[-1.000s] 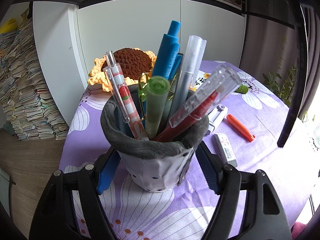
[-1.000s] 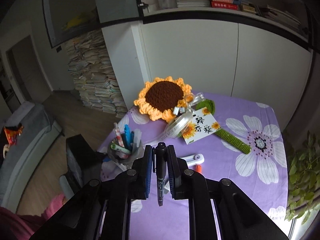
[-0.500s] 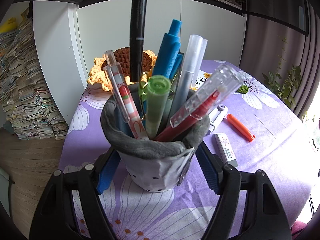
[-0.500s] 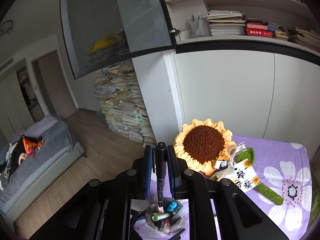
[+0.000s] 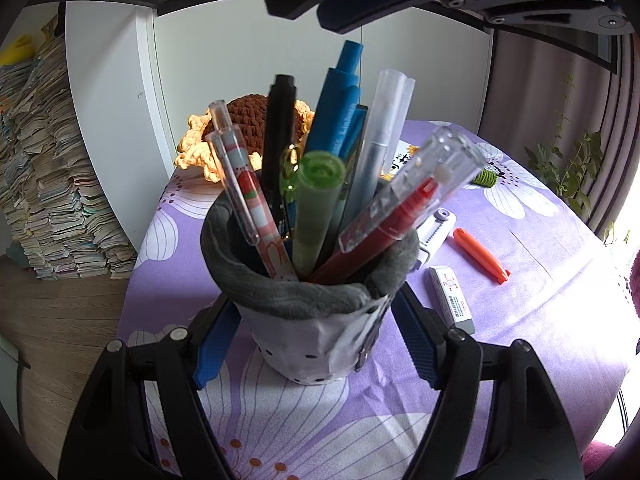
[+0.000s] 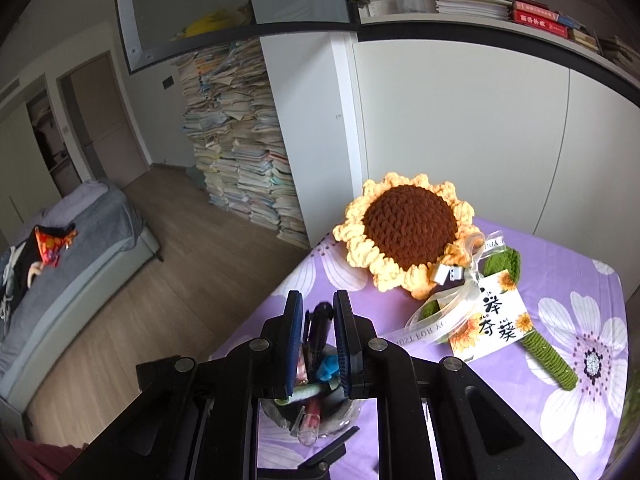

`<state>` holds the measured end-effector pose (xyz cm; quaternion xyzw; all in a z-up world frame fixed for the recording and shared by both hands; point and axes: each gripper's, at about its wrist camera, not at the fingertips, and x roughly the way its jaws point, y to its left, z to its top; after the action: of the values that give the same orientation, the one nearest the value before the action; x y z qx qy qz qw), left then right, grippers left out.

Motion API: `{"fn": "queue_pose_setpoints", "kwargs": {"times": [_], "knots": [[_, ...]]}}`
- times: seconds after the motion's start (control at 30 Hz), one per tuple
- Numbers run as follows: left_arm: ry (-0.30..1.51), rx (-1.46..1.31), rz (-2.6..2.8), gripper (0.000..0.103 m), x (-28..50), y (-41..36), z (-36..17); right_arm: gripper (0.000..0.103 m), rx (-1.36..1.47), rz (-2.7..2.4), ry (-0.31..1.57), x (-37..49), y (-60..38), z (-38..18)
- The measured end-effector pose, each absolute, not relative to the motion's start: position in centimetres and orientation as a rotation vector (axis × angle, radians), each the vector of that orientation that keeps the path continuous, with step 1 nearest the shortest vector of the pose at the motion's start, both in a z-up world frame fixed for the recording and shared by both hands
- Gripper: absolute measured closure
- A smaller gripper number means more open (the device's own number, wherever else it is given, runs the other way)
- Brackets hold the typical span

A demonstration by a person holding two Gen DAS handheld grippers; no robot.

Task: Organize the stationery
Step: 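Insert the black marker into the pen holder and open the right gripper, then grasp the orange highlighter on the tablecloth with the right gripper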

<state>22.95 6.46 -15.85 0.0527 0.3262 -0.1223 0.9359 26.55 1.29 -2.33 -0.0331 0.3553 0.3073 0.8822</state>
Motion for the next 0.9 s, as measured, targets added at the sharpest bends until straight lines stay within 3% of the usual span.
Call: {"fn": "queue_pose_setpoints", "kwargs": {"times": [0.13,0.27,0.3,0.53,0.73,0.87,0.9], "knots": [[0.668,0.107,-0.25,0.028,22.9,6.4,-15.9,0.079,-0.024,0.607,0.747,25.6,-1.2,-1.8],[0.671,0.106,-0.25,0.028,22.9,6.2,-16.0,0.046,0.014,0.508,0.735,24.3,-5.0,-1.9],[0.672,0.106,-0.25,0.028,22.9,6.1,-16.0,0.045,0.008,0.464,0.75,24.2,-5.9,-2.5],[0.672,0.106,-0.25,0.028,22.9,6.1,-16.0,0.045,0.021,0.228,1.056,25.8,-11.3,-11.3],[0.681,0.103,-0.247,0.028,22.9,6.1,-16.2,0.047,0.012,0.214,1.077,25.2,-12.0,-14.5],[0.688,0.1,-0.247,0.028,22.9,6.3,-16.3,0.08,-0.031,0.214,1.076,25.5,-11.4,-15.2],[0.69,0.098,-0.246,0.028,23.0,6.3,-16.3,0.083,-0.026,0.217,1.099,25.8,-11.2,-15.6]]}}
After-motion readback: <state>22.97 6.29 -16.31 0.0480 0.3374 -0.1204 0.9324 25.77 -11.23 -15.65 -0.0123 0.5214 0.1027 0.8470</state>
